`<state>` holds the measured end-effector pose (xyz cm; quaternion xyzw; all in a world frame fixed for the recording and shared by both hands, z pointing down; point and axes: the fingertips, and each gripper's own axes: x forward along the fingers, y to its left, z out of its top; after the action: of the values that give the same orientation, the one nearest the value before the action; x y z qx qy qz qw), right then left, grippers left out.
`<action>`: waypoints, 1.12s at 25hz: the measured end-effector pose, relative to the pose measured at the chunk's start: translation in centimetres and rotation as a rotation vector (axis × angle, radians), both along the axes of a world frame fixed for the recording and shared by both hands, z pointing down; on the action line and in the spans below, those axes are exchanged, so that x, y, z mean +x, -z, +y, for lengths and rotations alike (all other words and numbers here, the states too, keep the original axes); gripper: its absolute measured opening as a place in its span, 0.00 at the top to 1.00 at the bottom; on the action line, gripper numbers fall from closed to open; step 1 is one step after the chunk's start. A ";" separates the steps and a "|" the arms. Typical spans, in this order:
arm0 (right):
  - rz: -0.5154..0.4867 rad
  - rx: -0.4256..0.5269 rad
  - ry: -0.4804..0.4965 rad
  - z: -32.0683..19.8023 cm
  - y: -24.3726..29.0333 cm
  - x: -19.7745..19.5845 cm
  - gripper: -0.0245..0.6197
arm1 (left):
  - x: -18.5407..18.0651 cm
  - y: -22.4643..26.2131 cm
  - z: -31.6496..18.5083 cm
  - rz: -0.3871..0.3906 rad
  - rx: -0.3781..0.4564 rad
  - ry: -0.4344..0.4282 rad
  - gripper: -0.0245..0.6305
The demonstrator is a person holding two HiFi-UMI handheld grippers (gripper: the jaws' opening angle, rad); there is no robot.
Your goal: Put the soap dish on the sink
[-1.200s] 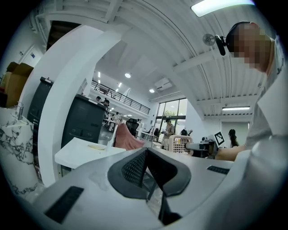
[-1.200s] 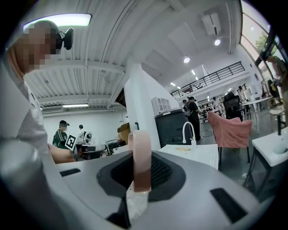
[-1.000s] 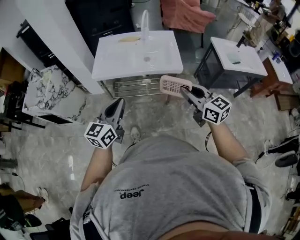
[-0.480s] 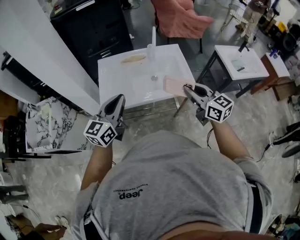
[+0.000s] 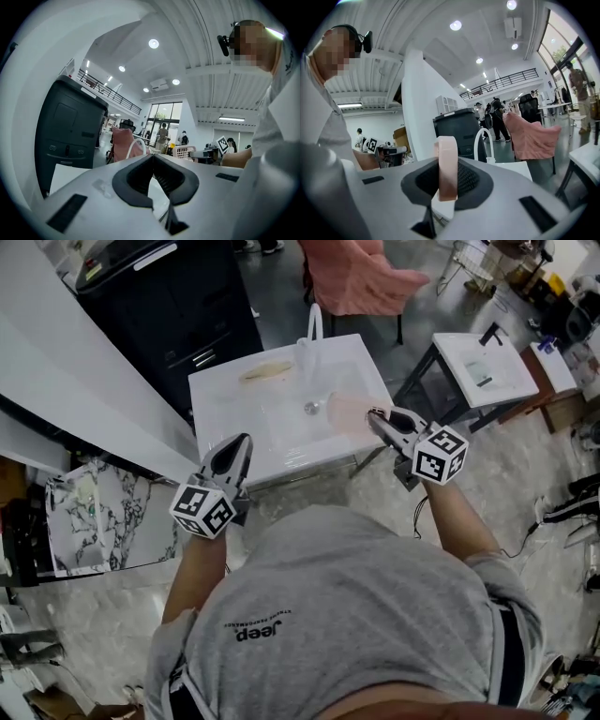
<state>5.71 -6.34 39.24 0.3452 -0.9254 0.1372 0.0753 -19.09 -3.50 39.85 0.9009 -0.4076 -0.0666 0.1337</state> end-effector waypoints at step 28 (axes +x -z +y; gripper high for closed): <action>-0.037 -0.250 0.113 -22.1 -7.4 6.6 0.81 | 6.1 -4.5 -18.2 -0.031 -0.046 0.181 0.94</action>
<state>12.26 -28.49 46.59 0.2777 -0.9203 0.2534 0.1083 -12.99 -21.71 44.33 0.8580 -0.4906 -0.0550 0.1416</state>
